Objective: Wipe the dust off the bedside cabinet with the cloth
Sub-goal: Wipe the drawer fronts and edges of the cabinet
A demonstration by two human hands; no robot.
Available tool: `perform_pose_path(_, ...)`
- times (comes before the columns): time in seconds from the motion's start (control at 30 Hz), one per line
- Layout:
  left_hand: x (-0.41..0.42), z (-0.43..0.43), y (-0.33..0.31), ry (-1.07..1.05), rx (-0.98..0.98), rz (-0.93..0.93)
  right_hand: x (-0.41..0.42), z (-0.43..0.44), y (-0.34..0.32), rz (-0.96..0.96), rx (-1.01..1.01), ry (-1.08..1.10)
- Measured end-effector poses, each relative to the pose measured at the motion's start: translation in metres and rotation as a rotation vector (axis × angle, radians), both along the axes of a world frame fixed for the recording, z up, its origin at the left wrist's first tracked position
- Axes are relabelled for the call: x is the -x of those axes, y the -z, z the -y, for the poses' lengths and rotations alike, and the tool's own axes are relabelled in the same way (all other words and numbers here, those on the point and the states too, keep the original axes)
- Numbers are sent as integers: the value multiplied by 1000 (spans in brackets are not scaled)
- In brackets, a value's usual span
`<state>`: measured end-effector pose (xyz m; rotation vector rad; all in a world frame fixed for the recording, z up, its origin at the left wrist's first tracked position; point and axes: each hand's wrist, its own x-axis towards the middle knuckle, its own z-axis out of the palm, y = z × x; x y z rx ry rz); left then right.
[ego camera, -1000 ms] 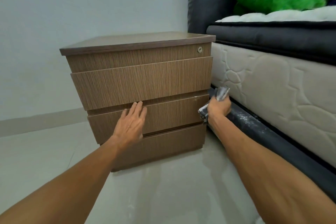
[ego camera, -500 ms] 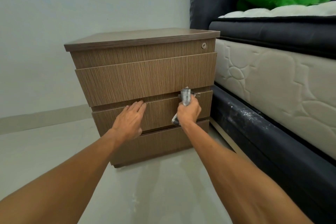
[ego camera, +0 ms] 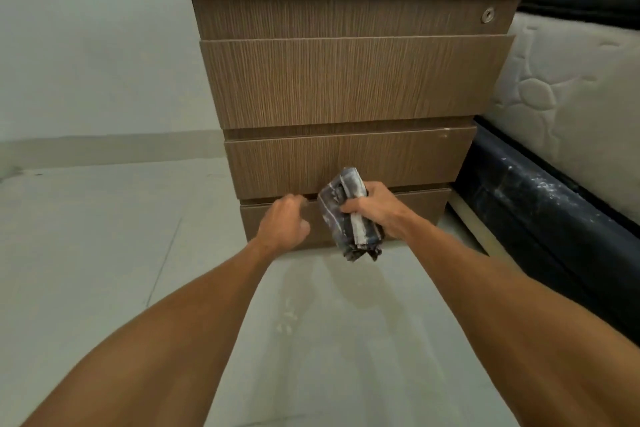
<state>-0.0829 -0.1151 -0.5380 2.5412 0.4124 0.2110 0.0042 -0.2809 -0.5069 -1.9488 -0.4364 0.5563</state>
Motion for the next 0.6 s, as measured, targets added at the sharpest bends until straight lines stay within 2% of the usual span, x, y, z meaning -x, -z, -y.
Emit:
perform_pose_path(0.13, 1, 4, 29, -194, 474, -86, 6, 2, 12, -252, 35, 61)
perform_pose_path(0.27, 36, 27, 31, -435, 901, -283, 31, 7, 9, -517, 75, 144)
perform_pose_path(0.4, 79, 40, -8, -563, 1155, -469, 64, 7, -26, -702, 99, 172)
perform_pose_path(0.6, 131, 47, -127, -726, 1411, -556, 112, -2, -134, -895, 107, 181)
